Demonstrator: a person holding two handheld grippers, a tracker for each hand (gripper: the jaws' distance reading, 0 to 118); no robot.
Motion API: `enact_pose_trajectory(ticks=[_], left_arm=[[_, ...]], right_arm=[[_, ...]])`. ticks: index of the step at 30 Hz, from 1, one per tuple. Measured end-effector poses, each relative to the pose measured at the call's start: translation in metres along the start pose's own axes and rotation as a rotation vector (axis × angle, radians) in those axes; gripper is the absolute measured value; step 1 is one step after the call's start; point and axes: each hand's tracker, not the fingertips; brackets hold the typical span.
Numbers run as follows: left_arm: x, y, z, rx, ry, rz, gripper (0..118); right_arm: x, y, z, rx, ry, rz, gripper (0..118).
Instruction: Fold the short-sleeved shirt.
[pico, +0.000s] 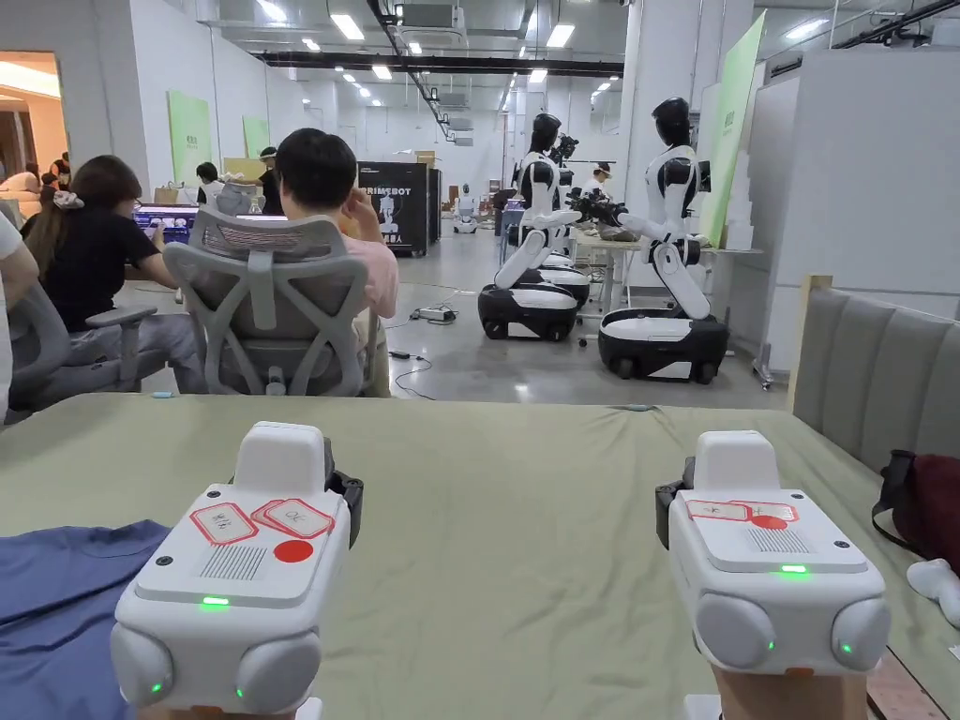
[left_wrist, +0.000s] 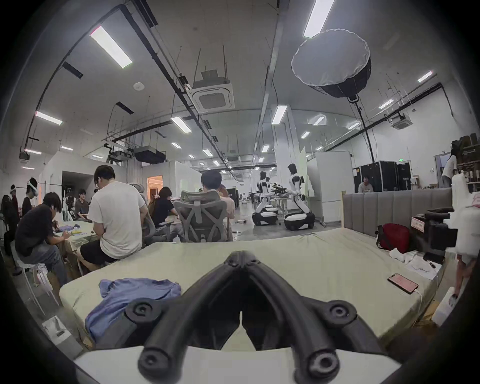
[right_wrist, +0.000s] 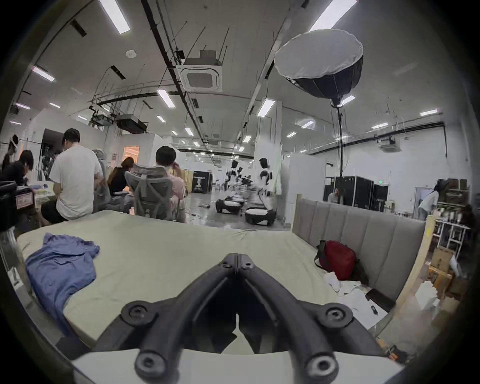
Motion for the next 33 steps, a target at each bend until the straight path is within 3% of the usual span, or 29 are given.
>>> enact_pose_trajectory(ticks=[2,5,10,14,18,23,27,33], left_arm=[[-0.013,-0.001,0.003,-0.011,0.020,-0.007,0],[-0.050,-0.003,0.009,-0.046,0.111,-0.021,0],[-0.135,-0.008,0.032,-0.080,0.323,0.018,0],[-0.191,-0.023,0.054,-0.127,0.456,0.048,0],[-0.210,-0.035,0.045,-0.184,0.455,0.048,0],[-0.217,-0.062,-0.017,-0.355,0.351,0.059,0],[-0.229,-0.092,-0.094,-0.514,0.254,0.138,0],[-0.259,-0.148,-0.231,-0.799,0.151,0.149,0]], right_arm=[[-0.010,0.002,-0.004,-0.004,0.044,-0.024,0],[-0.049,0.006,-0.012,-0.017,0.140,0.007,0],[-0.154,0.005,-0.012,-0.024,0.374,0.024,0],[-0.216,-0.005,-0.009,-0.053,0.525,0.025,0],[-0.245,-0.006,-0.017,-0.073,0.544,0.054,0],[-0.259,-0.001,-0.046,-0.109,0.563,0.071,0],[-0.266,-0.004,-0.086,-0.151,0.580,0.078,0],[-0.283,-0.017,-0.148,-0.205,0.598,0.109,0]])
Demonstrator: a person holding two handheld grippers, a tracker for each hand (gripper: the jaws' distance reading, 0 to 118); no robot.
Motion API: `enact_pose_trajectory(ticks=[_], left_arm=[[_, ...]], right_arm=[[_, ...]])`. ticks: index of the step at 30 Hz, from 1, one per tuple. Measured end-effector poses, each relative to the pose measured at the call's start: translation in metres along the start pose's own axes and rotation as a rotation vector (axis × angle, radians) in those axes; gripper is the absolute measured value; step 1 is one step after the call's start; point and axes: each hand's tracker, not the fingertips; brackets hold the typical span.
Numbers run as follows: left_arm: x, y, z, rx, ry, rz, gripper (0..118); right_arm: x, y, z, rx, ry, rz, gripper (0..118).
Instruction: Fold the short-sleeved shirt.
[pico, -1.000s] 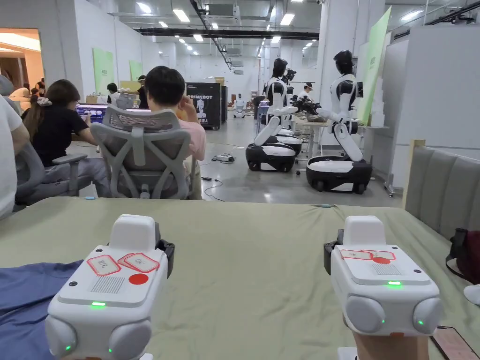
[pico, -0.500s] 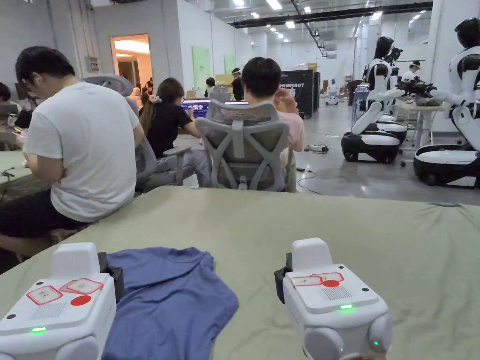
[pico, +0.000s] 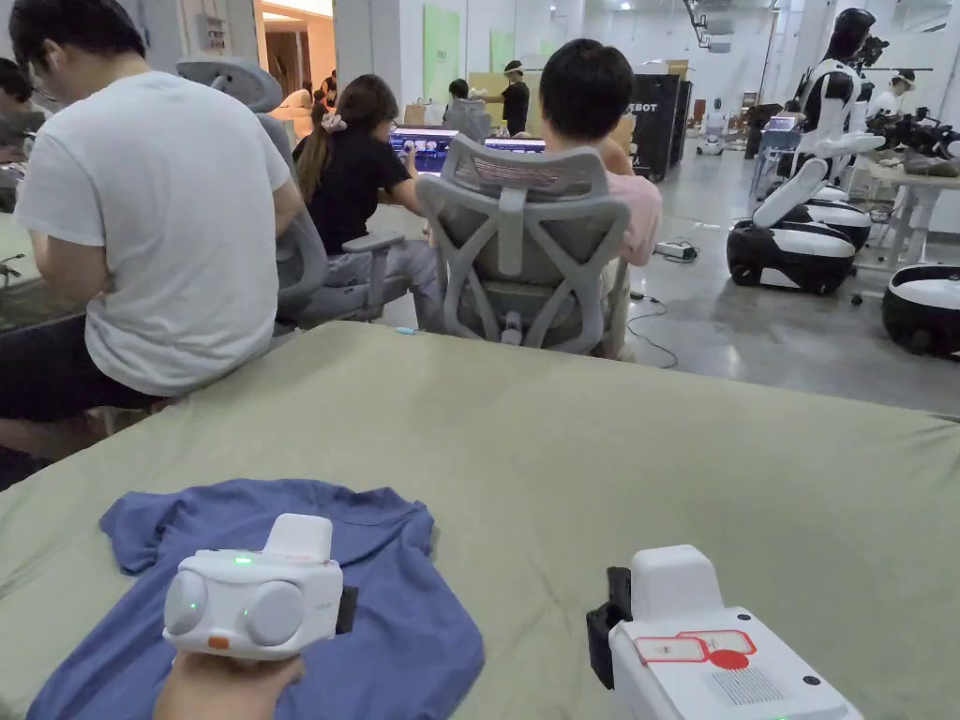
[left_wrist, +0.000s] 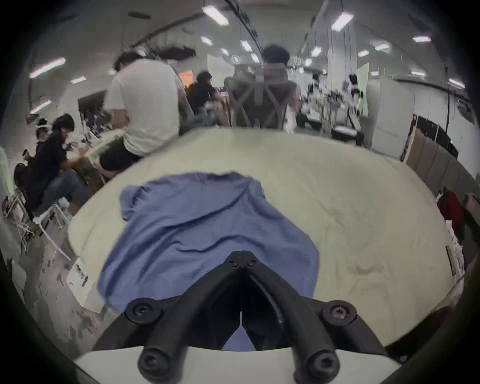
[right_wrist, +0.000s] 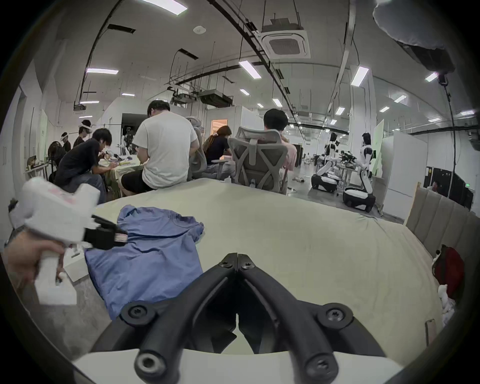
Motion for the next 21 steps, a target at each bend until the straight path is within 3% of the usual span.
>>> enact_pose_trajectory(ticks=[4,7,8,10,11,13,14,16,17,18,21], left_arm=[[0.004,0.033,-0.070,-0.129,-0.029,-0.021,0],[0.008,0.048,-0.100,-0.127,-0.035,-0.026,0],[0.010,0.050,-0.107,-0.118,-0.020,-0.030,34],[0.011,0.051,-0.127,-0.138,0.016,-0.050,116],[0.009,0.047,-0.130,-0.176,0.017,-0.054,107],[0.007,0.040,-0.145,-0.247,0.021,-0.049,76],[0.005,0.035,-0.152,-0.298,0.020,-0.046,52],[0.003,0.028,-0.148,-0.284,-0.009,0.020,45],[0.002,0.031,-0.140,-0.271,-0.010,0.058,16],[0.004,0.034,-0.133,-0.270,-0.017,0.046,2],[0.019,0.042,-0.113,-0.241,-0.005,-0.019,2]], right_arm=[[0.010,-0.006,-0.039,-0.043,0.012,0.010,0],[0.016,-0.010,-0.059,-0.062,0.020,0.010,0],[0.019,-0.011,-0.066,-0.068,0.022,0.009,0],[0.024,-0.015,-0.074,-0.080,0.022,0.006,0],[0.027,-0.016,-0.079,-0.084,0.021,0.003,0],[0.034,-0.020,-0.083,-0.093,0.016,-0.006,0],[0.038,-0.021,-0.085,-0.095,0.013,-0.011,0],[0.046,-0.023,-0.087,-0.104,0.004,-0.021,0],[0.050,-0.024,-0.085,-0.105,0.001,-0.024,0],[0.055,-0.025,-0.083,-0.105,-0.005,-0.027,0],[0.074,-0.025,-0.072,-0.100,-0.032,-0.058,0]])
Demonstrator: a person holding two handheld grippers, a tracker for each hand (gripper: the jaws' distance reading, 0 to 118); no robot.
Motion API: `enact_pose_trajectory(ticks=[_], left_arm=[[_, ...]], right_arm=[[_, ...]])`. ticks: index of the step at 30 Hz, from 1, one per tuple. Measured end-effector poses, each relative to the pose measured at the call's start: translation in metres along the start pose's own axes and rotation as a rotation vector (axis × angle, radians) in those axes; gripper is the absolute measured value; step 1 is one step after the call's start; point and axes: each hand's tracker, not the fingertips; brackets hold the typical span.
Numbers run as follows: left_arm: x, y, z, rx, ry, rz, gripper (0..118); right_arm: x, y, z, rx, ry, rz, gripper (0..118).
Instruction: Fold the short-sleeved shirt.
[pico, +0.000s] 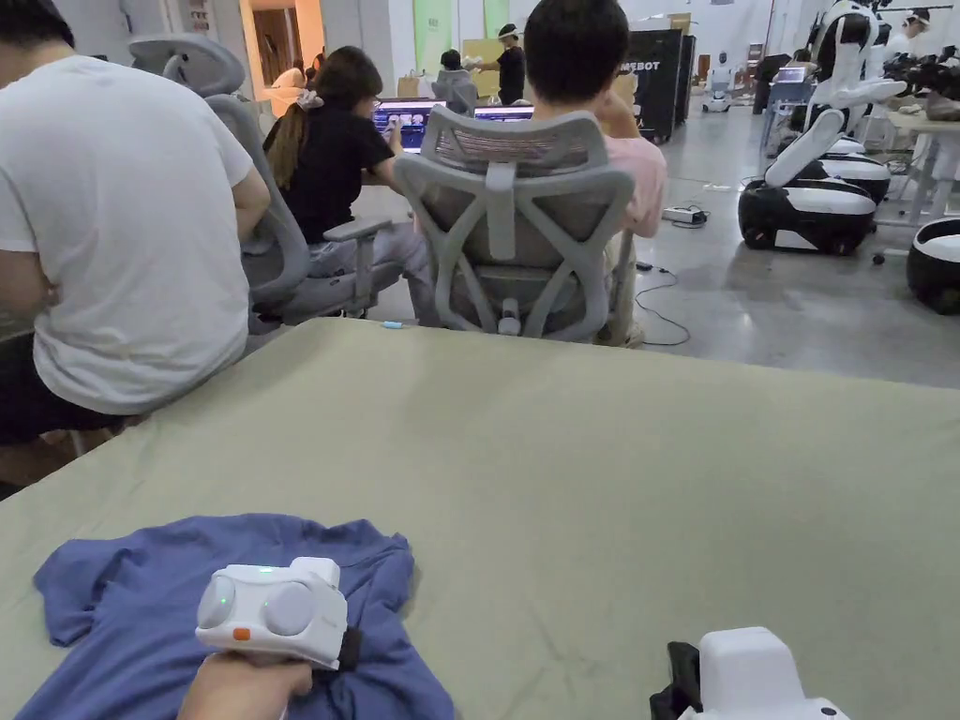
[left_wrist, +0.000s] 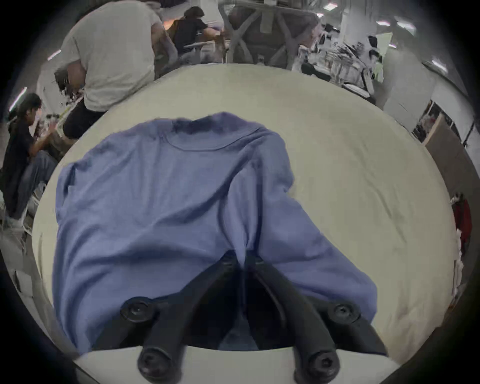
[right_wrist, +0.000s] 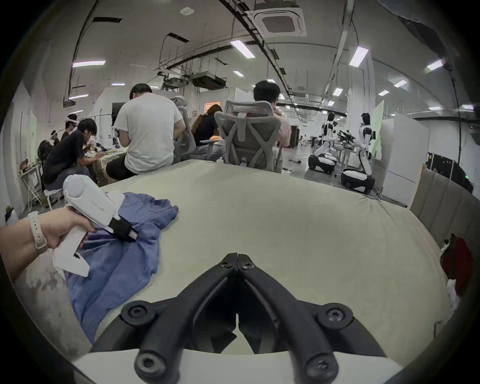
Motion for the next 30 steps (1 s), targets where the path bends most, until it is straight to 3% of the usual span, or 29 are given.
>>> enact_pose_trajectory(ticks=[3,5,8,15,18,23,27,30], left_arm=[[0.031,0.014,0.041,0.135,-0.088,0.012,2],[0.068,0.021,0.069,0.193,-0.113,-0.063,2],[0.126,0.036,0.098,0.272,-0.310,-0.086,2],[0.328,0.049,0.144,0.370,-0.680,-0.316,2],[0.414,0.029,0.146,0.309,-0.809,-0.430,2],[0.520,-0.038,0.091,0.147,-0.732,-0.594,2],[0.547,-0.072,0.025,0.017,-0.596,-0.616,2],[0.540,-0.076,0.017,0.020,-0.604,-0.568,4]], right_arm=[[0.027,-0.001,0.016,0.010,-0.047,-0.037,0],[0.047,-0.003,0.030,0.011,-0.084,-0.049,0],[0.082,-0.006,0.057,0.027,-0.175,-0.083,0],[0.173,-0.022,0.134,0.042,-0.391,-0.149,0],[0.207,-0.035,0.163,0.034,-0.475,-0.166,0],[0.250,-0.063,0.188,-0.006,-0.562,-0.173,0],[0.273,-0.083,0.195,-0.037,-0.578,-0.206,0],[0.280,-0.090,0.196,-0.044,-0.567,-0.217,0]])
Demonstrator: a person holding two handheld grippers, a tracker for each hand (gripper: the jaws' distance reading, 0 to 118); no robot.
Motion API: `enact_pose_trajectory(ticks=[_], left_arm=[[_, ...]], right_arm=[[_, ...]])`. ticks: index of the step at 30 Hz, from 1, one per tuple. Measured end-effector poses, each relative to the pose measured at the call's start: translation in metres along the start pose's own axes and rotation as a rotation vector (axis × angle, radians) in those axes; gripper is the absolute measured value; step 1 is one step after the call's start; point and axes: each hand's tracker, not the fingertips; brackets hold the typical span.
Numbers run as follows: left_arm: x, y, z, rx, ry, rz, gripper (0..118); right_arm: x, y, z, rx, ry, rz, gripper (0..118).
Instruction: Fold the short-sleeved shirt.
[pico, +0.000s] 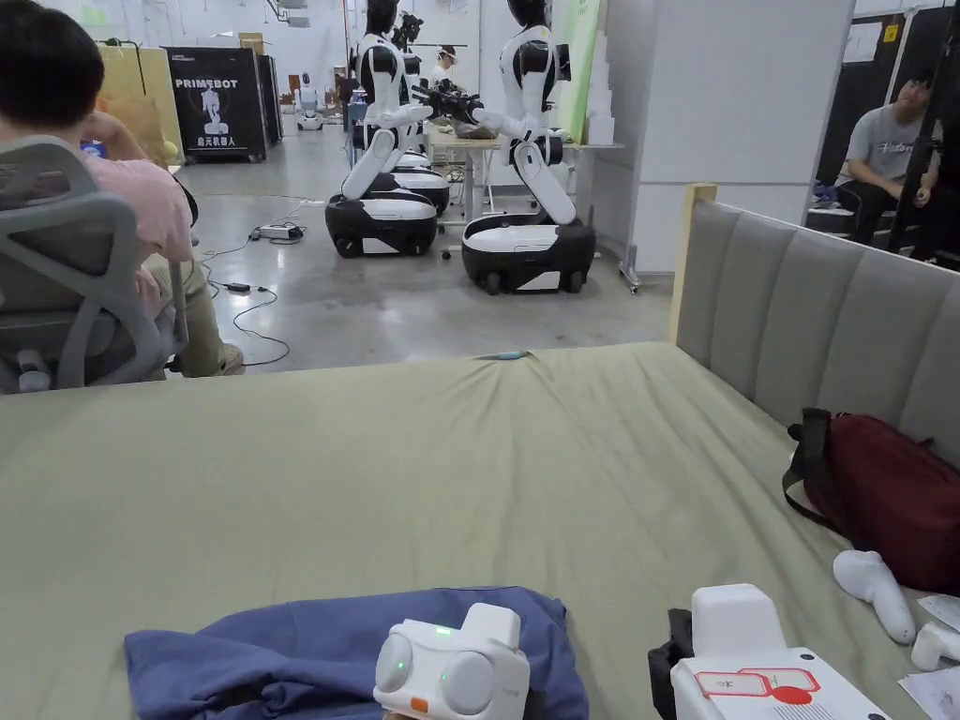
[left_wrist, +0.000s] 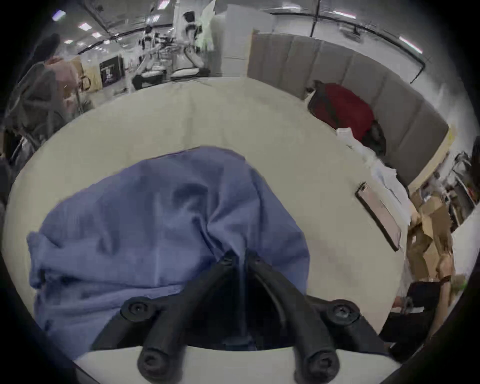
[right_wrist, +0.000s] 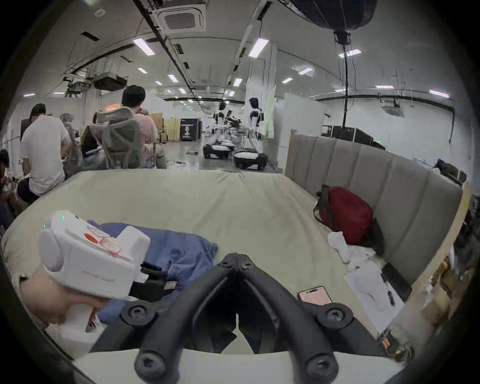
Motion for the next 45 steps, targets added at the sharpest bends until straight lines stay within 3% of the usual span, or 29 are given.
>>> enact_pose_trajectory(ticks=[1,2,5,6,8,13,14,15,16,17,21,23,26,31,32,34,35,36,38,40,41,42,45], left_arm=[[-0.002,0.000,0.007,0.025,-0.002,0.005,8],[-0.004,0.000,0.017,0.070,0.008,0.009,28],[-0.008,0.001,0.064,0.197,0.029,-0.011,117],[-0.012,-0.002,0.084,0.236,0.039,-0.021,118],[-0.010,-0.014,0.133,0.360,0.114,-0.042,118],[-0.031,-0.061,0.206,0.474,0.290,-0.008,107],[-0.037,-0.073,0.215,0.488,0.322,0.011,90],[-0.043,-0.084,0.220,0.495,0.347,0.026,64],[-0.050,-0.092,0.225,0.496,0.381,0.039,23],[-0.055,-0.100,0.228,0.495,0.407,0.055,0],[-0.105,-0.109,0.255,0.468,0.308,0.171,0],[-0.149,-0.107,0.268,0.429,0.385,0.232,0],[-0.225,-0.105,0.275,0.229,0.460,0.351,0],[-0.303,-0.120,0.255,-0.005,0.305,0.511,0],[-0.299,-0.124,0.251,-0.004,0.323,0.524,23],[-0.302,-0.127,0.235,-0.035,0.345,0.528,101],[-0.303,-0.129,0.225,-0.065,0.347,0.528,118],[-0.300,-0.132,0.217,-0.077,0.349,0.520,109],[-0.297,-0.132,0.204,-0.081,0.332,0.522,105],[-0.282,-0.134,0.199,-0.126,0.331,0.534,70],[-0.277,-0.135,0.195,-0.154,0.332,0.518,31],[-0.272,-0.136,0.191,-0.169,0.312,0.498,9],[-0.261,-0.130,0.199,-0.160,0.327,0.496,6]], right_arm=[[0.001,-0.001,-0.001,-0.003,0.008,-0.004,0],[-0.001,-0.001,-0.002,-0.007,0.015,-0.008,0],[-0.008,0.000,-0.003,-0.006,0.051,-0.027,0],[-0.013,0.002,-0.004,-0.007,0.065,-0.027,0],[-0.024,0.003,-0.003,-0.001,0.084,-0.023,0],[-0.058,0.007,0.001,0.009,0.137,-0.015,0],[-0.066,0.008,0.001,0.011,0.149,-0.013,0],[-0.073,0.008,0.003,0.012,0.160,-0.010,0],[-0.080,0.007,0.004,0.015,0.173,-0.002,0],[-0.086,0.007,0.005,0.016,0.184,0.005,0],[-0.104,0.007,0.007,0.014,0.215,0.021,0],[-0.108,0.007,0.007,0.010,0.224,0.029,0],[-0.111,0.005,0.005,0.006,0.227,0.043,0],[-0.114,0.004,-0.004,-0.006,0.226,0.050,0],[-0.115,0.003,-0.007,-0.010,0.226,0.050,0],[-0.115,0.002,-0.012,-0.016,0.224,0.052,0],[-0.115,0.002,-0.014,-0.020,0.222,0.053,0],[-0.115,0.002,-0.016,-0.023,0.220,0.055,0],[-0.114,0.001,-0.018,-0.028,0.217,0.056,0],[-0.112,-0.001,-0.022,-0.035,0.211,0.059,0],[-0.111,-0.001,-0.023,-0.039,0.208,0.061,0],[-0.108,-0.002,-0.023,-0.042,0.206,0.061,0],[-0.100,-0.003,-0.026,-0.048,0.194,0.061,0]])
